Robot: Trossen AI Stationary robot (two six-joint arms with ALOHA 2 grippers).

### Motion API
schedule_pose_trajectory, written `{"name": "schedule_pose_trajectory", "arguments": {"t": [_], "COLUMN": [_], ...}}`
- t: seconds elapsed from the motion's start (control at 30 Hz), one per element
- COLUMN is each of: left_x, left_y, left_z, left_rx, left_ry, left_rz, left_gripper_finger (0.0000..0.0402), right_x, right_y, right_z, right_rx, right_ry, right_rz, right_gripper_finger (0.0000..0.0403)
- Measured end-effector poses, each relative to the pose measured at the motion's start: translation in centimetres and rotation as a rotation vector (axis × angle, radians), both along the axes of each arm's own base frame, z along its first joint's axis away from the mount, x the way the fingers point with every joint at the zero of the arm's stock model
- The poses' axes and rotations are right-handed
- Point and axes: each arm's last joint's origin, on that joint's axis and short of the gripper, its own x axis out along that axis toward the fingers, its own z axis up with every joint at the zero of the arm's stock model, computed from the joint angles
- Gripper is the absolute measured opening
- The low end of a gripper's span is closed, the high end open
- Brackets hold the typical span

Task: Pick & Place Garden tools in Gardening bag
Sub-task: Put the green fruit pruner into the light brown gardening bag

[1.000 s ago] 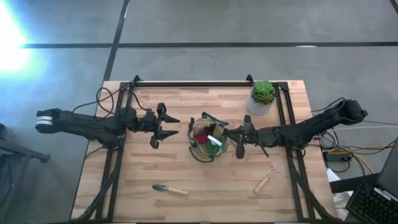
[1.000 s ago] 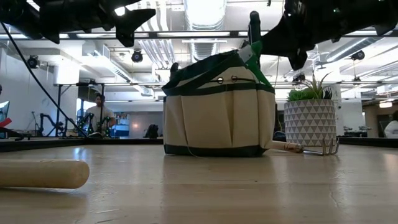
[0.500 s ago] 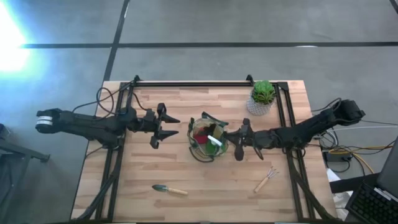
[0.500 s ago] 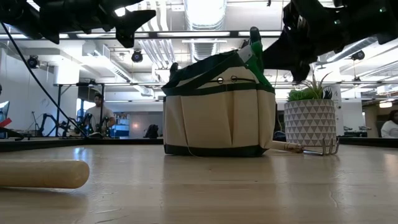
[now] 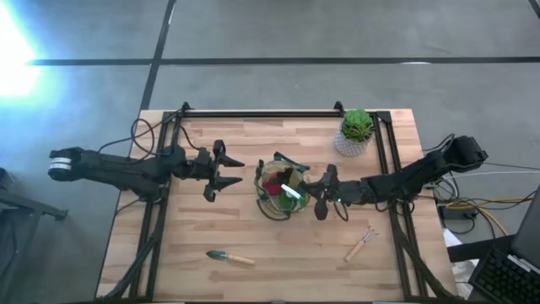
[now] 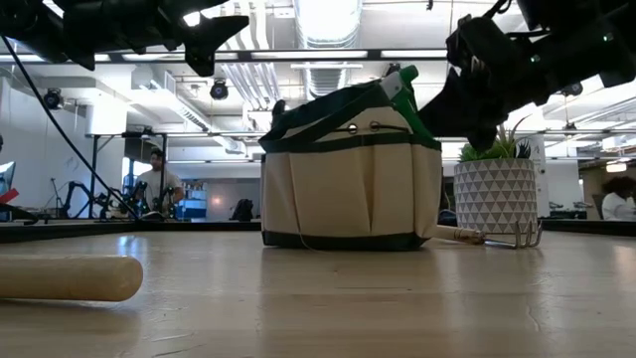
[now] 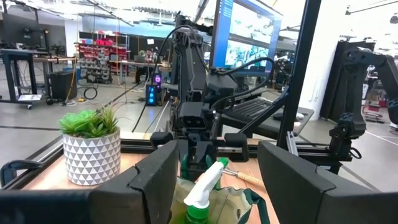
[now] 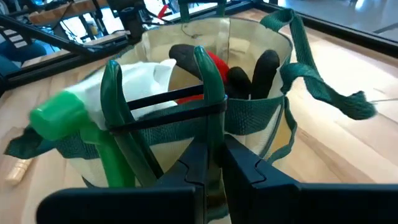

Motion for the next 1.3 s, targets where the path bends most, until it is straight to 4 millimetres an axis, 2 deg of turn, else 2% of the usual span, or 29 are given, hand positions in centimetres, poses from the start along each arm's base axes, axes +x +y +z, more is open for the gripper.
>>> {"name": "schedule_pose_trajectory", "arguments": {"t": [0.63, 1.0, 1.3], "left_x": [0.01, 0.01, 0.01], "left_y": [0.00, 0.00, 0.00], "left_z": [-0.03, -0.03, -0.04], "left_rx": [0.000, 0.000, 0.000], "left_ry": [0.003, 0.003, 0.004], "left_rz": [0.000, 0.000, 0.000], "left_gripper_finger": [0.0223, 0.0223, 0.0223], "right_x": [0.13, 0.01, -0.41], "right_y": [0.03, 0.02, -0.07], "right_z": [-0.44, -0.25, 0.08], "right_rx": [0.005, 0.002, -0.004], "right_ry": [0.018, 0.018, 0.055], "right_rz": [-0.005, -0.001, 0.001], "right_gripper_finger": [0.0017, 0.0105, 0.0135]}}
